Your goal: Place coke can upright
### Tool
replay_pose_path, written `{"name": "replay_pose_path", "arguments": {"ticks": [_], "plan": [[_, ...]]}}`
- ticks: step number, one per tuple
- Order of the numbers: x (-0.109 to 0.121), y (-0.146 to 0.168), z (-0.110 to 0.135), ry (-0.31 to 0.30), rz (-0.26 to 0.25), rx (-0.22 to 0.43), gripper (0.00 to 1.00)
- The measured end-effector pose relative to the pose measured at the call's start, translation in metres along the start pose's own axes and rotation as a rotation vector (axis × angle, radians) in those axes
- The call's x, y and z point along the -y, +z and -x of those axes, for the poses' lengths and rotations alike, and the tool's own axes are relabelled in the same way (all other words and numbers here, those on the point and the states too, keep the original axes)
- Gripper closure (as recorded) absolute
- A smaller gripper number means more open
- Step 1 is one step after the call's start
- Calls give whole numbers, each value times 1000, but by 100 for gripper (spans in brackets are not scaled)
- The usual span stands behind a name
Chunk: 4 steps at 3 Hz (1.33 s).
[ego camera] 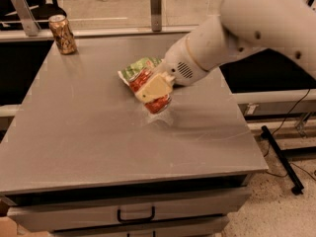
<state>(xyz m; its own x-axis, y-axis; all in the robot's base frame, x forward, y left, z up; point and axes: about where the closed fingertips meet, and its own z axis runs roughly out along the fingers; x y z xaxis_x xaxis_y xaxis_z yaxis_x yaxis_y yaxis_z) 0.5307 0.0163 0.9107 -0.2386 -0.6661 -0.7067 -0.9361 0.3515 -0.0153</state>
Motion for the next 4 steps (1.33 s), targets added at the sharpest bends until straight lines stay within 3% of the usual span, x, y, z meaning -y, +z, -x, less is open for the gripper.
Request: {"name": "replay_pose_path", "arguments": {"ticks": [1, 2, 3, 4], "plan": [[9, -9, -1, 17, 75, 224, 100], [6, -17, -3, -33, 148, 399, 100], [0, -25, -9, -131, 191, 533, 100], [-6, -26, -19, -210, 224, 602, 100]]}}
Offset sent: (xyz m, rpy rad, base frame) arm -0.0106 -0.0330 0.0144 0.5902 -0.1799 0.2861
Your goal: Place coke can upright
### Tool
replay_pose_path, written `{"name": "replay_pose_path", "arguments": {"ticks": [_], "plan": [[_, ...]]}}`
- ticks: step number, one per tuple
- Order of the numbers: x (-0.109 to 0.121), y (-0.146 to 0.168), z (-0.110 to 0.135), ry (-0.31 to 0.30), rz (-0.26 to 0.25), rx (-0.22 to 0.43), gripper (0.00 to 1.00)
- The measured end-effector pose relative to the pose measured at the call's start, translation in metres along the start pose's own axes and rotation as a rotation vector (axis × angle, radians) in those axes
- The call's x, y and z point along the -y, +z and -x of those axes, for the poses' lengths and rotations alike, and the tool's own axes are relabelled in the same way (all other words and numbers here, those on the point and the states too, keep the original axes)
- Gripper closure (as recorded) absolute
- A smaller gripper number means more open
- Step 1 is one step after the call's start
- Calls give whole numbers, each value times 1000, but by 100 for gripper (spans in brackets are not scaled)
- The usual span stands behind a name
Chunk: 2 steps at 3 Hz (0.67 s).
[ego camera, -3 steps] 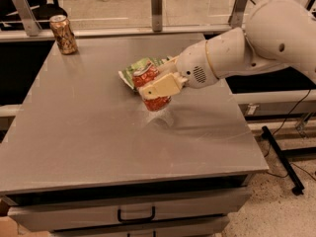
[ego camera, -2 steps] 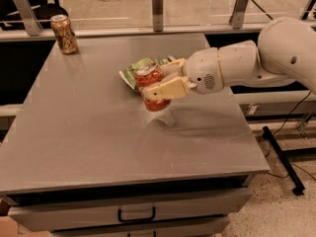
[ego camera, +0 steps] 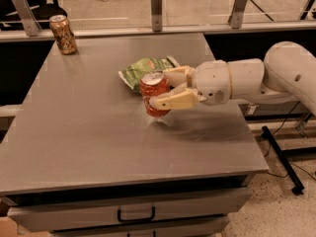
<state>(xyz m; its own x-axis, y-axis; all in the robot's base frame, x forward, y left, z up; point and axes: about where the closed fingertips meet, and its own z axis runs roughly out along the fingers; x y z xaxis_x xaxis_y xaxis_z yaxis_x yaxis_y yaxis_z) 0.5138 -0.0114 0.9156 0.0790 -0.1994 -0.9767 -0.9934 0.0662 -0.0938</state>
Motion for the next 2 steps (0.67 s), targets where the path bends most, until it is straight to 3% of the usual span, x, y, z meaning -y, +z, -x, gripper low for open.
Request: {"name": "replay_pose_path", "arguments": {"ticks": [2], "plan": [[-7, -2, -23, -18, 91, 48, 59]]}}
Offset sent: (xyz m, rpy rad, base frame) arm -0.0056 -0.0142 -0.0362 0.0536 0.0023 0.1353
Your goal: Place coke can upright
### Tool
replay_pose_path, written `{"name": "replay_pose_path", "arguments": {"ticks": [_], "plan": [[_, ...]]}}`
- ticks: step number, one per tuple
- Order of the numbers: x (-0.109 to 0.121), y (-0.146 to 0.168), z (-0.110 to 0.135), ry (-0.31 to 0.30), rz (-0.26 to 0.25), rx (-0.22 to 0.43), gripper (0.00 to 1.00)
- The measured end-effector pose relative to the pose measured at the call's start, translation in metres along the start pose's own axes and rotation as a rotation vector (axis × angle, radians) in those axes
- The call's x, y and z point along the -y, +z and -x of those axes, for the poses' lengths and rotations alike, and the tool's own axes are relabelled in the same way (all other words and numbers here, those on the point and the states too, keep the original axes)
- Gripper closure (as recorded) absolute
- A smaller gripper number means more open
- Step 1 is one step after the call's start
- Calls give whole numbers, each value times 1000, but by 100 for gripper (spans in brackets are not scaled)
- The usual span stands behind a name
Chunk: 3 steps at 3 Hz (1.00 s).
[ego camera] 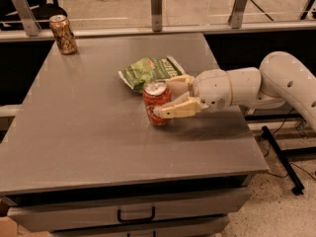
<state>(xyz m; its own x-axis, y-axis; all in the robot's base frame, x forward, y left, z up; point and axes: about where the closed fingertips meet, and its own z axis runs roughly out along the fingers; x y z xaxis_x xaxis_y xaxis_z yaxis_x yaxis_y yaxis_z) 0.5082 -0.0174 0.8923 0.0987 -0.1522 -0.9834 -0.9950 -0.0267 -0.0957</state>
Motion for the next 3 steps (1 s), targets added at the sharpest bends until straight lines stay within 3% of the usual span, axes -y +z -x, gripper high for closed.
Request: {"name": "replay_pose_path", "arguments": {"ticks": [2, 3], "plan": [[-2, -5, -16, 3, 27, -12, 13], [-2, -11, -23, 13, 24, -34, 0]]}}
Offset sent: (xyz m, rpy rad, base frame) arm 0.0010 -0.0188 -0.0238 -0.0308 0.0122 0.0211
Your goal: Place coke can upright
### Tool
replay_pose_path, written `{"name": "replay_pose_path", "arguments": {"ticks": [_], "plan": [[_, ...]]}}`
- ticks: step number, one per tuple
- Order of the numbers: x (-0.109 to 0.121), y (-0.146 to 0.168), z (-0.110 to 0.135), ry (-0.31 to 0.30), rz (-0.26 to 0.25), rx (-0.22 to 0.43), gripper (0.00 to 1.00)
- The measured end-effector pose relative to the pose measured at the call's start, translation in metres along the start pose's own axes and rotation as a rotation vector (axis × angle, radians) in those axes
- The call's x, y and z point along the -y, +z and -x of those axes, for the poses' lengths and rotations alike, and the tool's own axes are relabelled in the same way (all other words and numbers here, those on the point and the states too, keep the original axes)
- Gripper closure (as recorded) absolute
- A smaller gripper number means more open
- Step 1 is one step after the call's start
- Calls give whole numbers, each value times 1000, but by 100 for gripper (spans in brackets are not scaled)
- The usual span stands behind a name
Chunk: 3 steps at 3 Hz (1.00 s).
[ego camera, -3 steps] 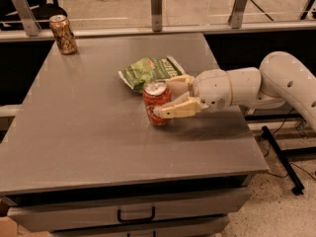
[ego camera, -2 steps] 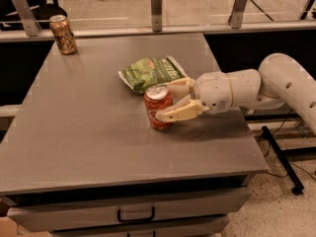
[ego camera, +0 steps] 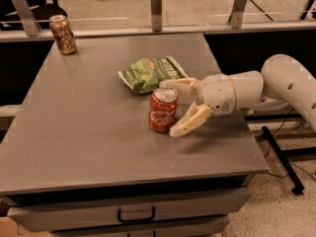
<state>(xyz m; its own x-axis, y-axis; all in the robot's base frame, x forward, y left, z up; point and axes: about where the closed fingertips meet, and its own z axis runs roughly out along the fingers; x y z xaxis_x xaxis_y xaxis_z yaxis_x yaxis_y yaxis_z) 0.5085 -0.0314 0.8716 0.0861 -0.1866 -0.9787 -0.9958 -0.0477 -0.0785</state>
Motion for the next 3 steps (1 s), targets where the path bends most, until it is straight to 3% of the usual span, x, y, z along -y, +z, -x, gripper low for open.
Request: {"name": "replay_pose_path", "arguments": {"ticks": [1, 2, 3], "plan": [[6, -13, -2, -5, -23, -55, 0], [27, -52, 1, -22, -78, -153, 0], [62, -124, 17, -21, -222, -268, 0]]}}
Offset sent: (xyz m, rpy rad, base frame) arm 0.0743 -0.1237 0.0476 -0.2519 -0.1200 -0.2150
